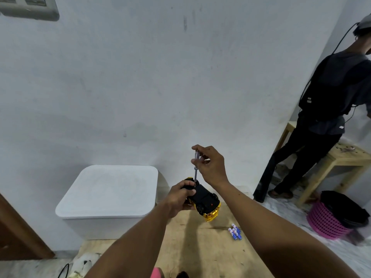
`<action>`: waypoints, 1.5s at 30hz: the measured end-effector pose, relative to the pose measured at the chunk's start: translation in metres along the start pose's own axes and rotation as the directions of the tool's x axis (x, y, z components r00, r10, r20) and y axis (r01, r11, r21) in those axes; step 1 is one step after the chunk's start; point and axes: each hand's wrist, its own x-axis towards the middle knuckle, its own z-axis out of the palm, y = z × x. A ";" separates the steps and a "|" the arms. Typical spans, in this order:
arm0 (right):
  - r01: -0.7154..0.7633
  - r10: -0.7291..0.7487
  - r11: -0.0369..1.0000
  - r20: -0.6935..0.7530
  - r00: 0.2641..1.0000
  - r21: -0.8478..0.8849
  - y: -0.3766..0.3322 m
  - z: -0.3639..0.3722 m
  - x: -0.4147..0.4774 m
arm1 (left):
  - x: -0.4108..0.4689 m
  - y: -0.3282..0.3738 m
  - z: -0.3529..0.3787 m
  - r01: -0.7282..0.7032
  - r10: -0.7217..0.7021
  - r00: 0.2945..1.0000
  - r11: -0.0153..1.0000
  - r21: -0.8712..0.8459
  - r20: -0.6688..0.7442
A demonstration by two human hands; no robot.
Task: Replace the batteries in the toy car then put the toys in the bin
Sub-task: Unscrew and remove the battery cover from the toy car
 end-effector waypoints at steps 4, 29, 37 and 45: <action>0.028 -0.028 1.000 0.018 0.999 0.011 0.002 0.000 -0.003 | 0.001 -0.002 0.000 -0.003 0.003 1.000 1.000 0.001 0.008; -0.020 0.020 1.000 0.027 0.999 0.005 -0.002 0.006 0.000 | 0.000 -0.001 -0.002 0.006 -0.006 1.000 1.000 0.001 0.007; -0.018 0.019 1.000 0.045 0.999 -0.020 -0.005 0.004 -0.001 | 0.001 0.000 -0.003 -0.002 0.002 1.000 1.000 -0.008 -0.004; -0.029 0.028 0.999 0.036 0.999 0.026 -0.006 0.003 -0.002 | 0.001 -0.002 -0.004 0.005 -0.006 1.000 1.000 -0.014 -0.024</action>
